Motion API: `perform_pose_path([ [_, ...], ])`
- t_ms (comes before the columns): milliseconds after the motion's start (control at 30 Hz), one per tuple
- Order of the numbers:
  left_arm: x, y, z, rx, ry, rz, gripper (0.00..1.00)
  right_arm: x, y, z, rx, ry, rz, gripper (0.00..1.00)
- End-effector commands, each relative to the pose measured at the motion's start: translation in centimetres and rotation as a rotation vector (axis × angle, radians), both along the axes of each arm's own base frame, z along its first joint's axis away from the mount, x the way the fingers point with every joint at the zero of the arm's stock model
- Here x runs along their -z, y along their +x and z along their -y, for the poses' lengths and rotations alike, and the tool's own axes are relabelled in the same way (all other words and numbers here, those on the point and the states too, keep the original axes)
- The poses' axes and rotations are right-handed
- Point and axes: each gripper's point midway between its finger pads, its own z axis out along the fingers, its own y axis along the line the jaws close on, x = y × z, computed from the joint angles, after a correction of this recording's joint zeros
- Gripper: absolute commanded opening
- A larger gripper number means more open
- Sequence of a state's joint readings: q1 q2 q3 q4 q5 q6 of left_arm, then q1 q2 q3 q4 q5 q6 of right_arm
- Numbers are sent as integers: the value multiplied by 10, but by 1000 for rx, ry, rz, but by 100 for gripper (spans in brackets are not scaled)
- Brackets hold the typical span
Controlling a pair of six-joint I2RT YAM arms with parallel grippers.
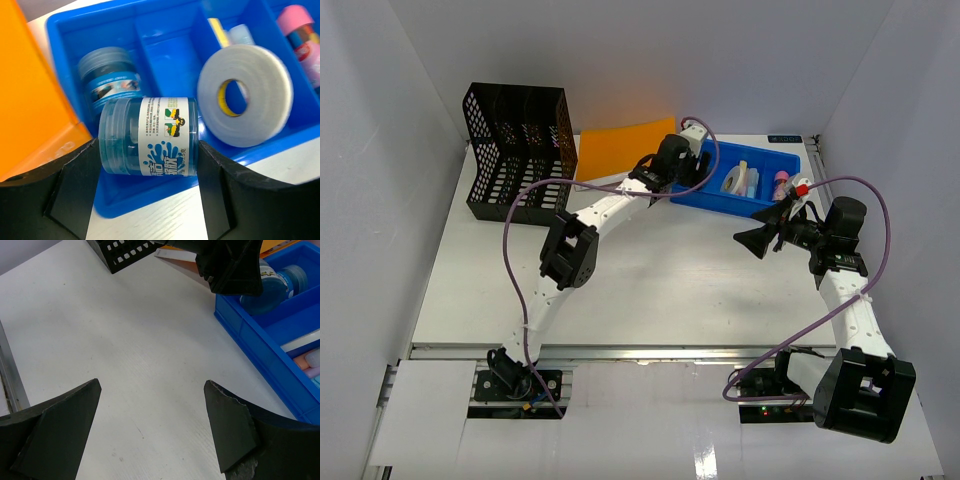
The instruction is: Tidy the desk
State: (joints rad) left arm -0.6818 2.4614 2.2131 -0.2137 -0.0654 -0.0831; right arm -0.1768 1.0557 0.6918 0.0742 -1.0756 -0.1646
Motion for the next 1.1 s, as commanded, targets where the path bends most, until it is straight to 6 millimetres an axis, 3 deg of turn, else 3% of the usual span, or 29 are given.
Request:
perform_pose_path([
  [0, -45, 2, -22, -57, 25, 67, 6, -14, 6, 3, 6, -5, 36, 90],
  [433, -15, 2, -27, -70, 86, 39, 16, -12, 7, 4, 11, -4, 31, 90],
  [633, -10, -2, -22, -46, 97, 37, 28, -12, 7, 4, 11, -5, 32, 90],
  [933, -10, -5, -18, -48, 105, 43, 71, -12, 8, 5, 16, -5, 31, 90],
  [1067, -22, -5, -15, -42, 80, 52, 78, -12, 7, 5, 14, -5, 30, 90],
])
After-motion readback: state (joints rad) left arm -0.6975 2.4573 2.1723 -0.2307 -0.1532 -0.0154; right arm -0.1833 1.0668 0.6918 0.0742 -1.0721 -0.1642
